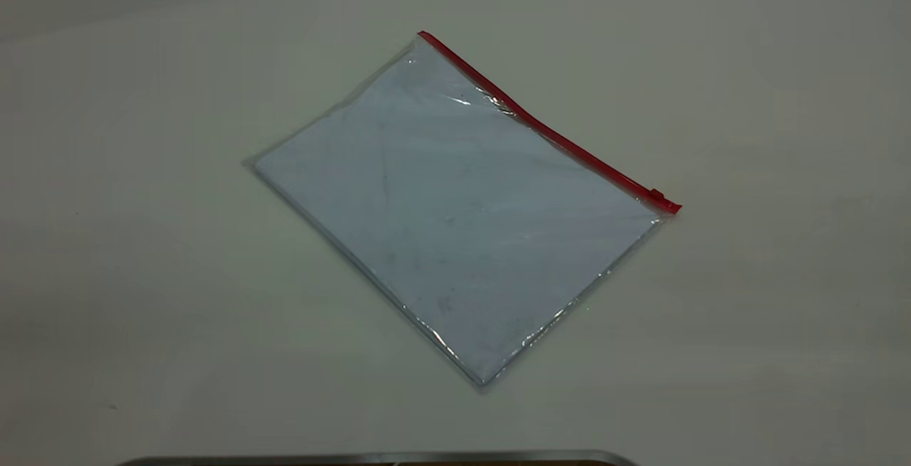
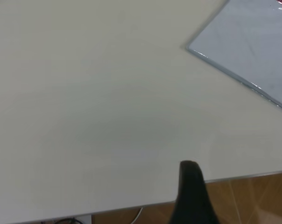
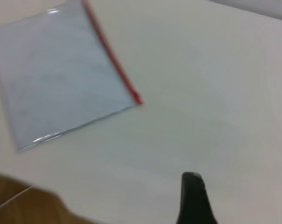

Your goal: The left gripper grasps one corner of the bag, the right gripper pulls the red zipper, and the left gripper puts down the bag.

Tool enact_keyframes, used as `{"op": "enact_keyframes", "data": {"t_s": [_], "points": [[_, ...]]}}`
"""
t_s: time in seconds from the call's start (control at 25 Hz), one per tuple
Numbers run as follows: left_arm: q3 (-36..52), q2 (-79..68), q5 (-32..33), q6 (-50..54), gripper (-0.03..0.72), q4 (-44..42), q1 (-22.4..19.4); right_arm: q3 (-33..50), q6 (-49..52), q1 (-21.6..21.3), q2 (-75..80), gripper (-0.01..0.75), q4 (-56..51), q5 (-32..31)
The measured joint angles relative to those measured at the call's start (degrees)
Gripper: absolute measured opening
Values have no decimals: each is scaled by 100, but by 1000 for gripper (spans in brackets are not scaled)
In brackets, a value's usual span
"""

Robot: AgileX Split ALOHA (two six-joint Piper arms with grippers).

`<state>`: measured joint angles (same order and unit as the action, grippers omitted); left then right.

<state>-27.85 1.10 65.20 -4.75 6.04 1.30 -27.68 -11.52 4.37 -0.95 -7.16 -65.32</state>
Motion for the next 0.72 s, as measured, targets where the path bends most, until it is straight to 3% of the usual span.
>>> {"op": "enact_keyframes", "data": {"t_s": [0.32, 0.72], "points": [[0, 0, 0, 0, 590, 5, 0, 5, 846, 0, 0, 530, 549, 24], [0, 0, 0, 4, 590, 5, 0, 5, 886, 0, 0, 530, 569, 30]]}}
